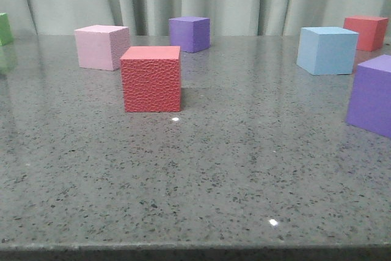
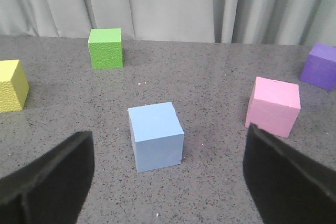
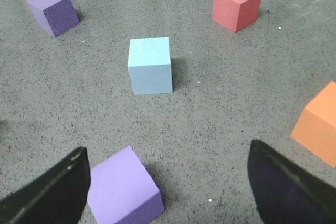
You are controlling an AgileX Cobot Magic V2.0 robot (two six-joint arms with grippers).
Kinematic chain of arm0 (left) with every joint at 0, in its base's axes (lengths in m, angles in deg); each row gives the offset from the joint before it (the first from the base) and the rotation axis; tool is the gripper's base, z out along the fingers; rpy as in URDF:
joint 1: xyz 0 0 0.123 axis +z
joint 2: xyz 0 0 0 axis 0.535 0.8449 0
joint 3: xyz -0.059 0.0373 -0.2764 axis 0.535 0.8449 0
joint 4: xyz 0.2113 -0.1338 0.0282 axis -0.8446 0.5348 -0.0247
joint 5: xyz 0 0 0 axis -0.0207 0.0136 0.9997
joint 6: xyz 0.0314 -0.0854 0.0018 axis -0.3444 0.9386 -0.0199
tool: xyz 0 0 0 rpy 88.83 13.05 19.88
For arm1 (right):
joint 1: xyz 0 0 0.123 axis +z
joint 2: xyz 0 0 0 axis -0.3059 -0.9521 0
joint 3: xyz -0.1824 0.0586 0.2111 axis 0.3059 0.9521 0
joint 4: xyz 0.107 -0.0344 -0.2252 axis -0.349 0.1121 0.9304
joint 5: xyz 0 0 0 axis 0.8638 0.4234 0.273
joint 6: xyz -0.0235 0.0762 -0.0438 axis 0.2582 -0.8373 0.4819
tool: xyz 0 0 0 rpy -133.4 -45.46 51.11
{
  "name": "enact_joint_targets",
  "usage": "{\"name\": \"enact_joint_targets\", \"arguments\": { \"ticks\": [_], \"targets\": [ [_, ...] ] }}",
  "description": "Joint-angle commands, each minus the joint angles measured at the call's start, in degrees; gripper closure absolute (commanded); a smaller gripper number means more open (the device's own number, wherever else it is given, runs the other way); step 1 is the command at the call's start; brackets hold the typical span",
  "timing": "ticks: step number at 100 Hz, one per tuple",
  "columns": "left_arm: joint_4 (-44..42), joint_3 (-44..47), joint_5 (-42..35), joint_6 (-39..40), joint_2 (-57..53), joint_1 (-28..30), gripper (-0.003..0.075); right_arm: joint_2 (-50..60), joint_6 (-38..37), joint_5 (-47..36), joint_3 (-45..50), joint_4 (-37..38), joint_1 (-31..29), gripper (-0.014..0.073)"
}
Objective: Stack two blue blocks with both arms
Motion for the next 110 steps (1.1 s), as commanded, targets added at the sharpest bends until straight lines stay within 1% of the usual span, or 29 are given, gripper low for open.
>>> {"name": "enact_joint_targets", "arguments": {
  "ticks": [1,27,44,87,110],
  "targets": [
    [-0.1,-1.9,-4.6,0.0,0.4,-0.3,0.0152,-4.6,0.3,-1.2,-6.3,-0.3,-0.3,-0.0015],
    [-0.1,-2.0,-4.3,0.0,0.4,-0.3,0.0151,-20.7,0.3,10.3,-22.5,-1.4,-0.3,-0.0015],
    [-0.1,-2.9,-3.7,0.0,0.4,-0.3,0.0152,-30.8,0.3,16.0,-32.3,-2.4,-0.3,-0.0015],
    [-0.1,-3.0,-3.2,0.0,0.4,-0.3,0.0152,-51.4,0.3,25.8,-52.2,-2.9,-0.2,-0.0015],
    [-0.1,-3.0,-3.1,0.0,0.4,-0.3,0.0152,-58.3,-0.2,28.5,-58.4,-3.2,0.5,-0.0015]
  ]
}}
